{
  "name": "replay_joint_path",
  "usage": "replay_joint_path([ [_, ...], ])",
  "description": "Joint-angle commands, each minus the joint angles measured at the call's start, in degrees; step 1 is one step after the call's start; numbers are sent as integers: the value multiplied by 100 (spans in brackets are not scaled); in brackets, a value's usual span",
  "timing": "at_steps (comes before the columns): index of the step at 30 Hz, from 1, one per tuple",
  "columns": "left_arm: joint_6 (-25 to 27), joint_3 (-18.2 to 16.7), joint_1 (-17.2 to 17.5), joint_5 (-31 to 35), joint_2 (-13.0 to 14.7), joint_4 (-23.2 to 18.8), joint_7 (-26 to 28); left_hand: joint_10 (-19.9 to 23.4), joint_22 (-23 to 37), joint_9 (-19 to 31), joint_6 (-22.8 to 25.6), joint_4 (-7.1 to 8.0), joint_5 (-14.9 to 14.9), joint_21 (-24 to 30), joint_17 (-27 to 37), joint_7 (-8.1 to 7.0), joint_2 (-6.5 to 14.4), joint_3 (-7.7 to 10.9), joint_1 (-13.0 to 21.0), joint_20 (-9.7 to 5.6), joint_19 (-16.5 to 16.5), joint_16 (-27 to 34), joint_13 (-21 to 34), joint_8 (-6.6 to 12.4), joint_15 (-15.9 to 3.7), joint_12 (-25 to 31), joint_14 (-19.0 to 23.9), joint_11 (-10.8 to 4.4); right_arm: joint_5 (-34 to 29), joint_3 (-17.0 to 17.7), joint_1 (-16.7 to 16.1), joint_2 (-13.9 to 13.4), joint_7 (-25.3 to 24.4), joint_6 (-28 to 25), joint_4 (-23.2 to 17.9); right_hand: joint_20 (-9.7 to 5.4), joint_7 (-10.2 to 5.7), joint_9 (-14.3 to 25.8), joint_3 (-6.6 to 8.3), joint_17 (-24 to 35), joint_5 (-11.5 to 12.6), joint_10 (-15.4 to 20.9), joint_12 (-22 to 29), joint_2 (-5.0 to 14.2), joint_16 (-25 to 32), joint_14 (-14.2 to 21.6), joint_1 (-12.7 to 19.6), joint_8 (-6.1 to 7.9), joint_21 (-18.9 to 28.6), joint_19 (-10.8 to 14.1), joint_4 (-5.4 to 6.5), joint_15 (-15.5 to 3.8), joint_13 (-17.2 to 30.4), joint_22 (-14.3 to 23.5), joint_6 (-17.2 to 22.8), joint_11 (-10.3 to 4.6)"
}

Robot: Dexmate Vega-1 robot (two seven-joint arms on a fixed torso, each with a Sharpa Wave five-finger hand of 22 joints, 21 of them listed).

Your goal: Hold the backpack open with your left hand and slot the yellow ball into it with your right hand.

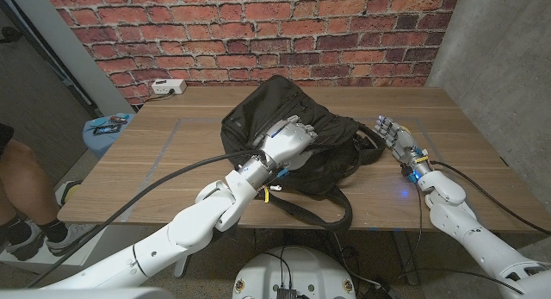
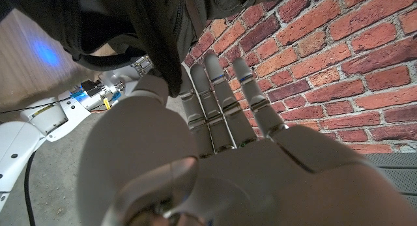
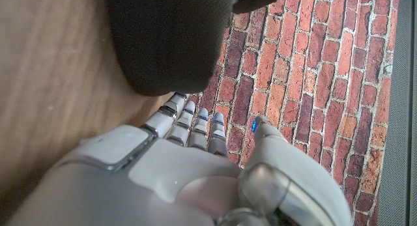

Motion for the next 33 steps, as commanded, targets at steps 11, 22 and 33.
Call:
replay_joint_path([
  [11, -17, -383, 85, -484, 185, -115, 222, 32, 48, -118, 102, -7, -69, 129, 61, 41, -1, 44, 15, -44, 22, 25, 32, 0, -27, -37, 64, -47, -301, -6, -169, -329, -479, -135, -682, -109, -1, 13, 28, -11, -12, 16, 26, 5, 12, -19, -3, 36, -4, 54, -67, -96, 19, 11, 18, 21],
  [22, 14, -565, 122, -615, 228, -133, 511, 139, 66, -227, 121, -1, -132, 222, 80, 23, -4, 63, 4, -71, 64, 33, 4, -20, -35, -58, 156, -97, -357, -1, -241, -444, -612, -206, -841, -110, 2, 13, 33, -18, -11, 9, 23, 3, 7, -27, 13, 35, -6, 51, -87, -106, 19, 11, 17, 22],
  [33, 112, -710, 81, -785, 188, -132, 539, 230, 83, -338, 220, 20, -223, 325, 58, -60, -36, 67, -60, -117, 123, 12, -28, -17, -112, -99, 266, -157, -432, 34, -340, -633, -799, -364, -1117, -111, -2, 13, 42, -26, -10, 12, 24, -1, 5, -23, 37, 37, -6, 51, -114, -102, 19, 11, 21, 17],
])
